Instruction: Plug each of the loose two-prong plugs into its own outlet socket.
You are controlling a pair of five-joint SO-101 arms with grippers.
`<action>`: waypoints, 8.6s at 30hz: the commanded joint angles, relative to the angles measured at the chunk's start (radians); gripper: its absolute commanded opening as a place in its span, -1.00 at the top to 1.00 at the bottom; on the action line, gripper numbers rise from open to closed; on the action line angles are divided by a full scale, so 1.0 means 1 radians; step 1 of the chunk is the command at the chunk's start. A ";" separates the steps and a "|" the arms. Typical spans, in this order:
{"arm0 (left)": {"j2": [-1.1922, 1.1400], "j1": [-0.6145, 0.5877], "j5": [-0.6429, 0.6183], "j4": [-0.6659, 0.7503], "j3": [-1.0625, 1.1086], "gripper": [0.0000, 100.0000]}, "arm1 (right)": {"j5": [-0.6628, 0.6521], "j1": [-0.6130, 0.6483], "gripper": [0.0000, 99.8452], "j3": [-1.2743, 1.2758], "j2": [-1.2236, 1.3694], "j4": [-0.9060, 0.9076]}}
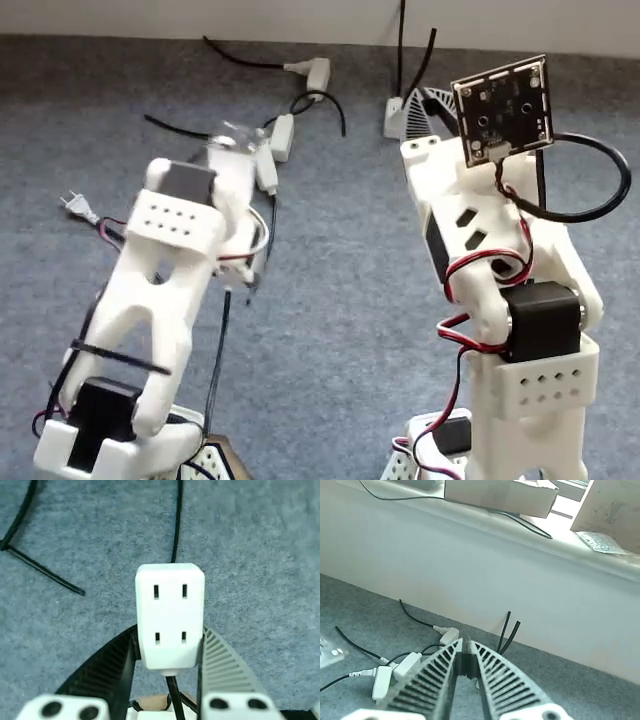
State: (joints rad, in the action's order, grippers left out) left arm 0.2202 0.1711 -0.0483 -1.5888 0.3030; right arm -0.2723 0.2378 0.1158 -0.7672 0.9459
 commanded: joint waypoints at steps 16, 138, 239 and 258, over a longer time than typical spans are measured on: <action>0.038 0.019 0.256 0.649 0.564 0.68 | -0.008 -0.010 0.99 -0.012 -0.027 0.002; -1.086 -0.723 -0.379 -0.023 -1.463 0.72 | -0.009 0.051 0.99 -0.002 -0.025 0.004; 0.605 0.010 -0.186 1.280 0.670 0.99 | -0.009 0.050 0.99 -0.004 -0.027 -0.001; 0.929 0.134 -0.180 1.708 1.023 0.99 | -0.008 0.162 0.99 -0.018 -0.038 0.084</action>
State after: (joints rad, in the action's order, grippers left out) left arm 1.1285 0.2463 -0.2263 0.0928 1.3295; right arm -0.2723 0.3191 0.1189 -0.7672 0.9659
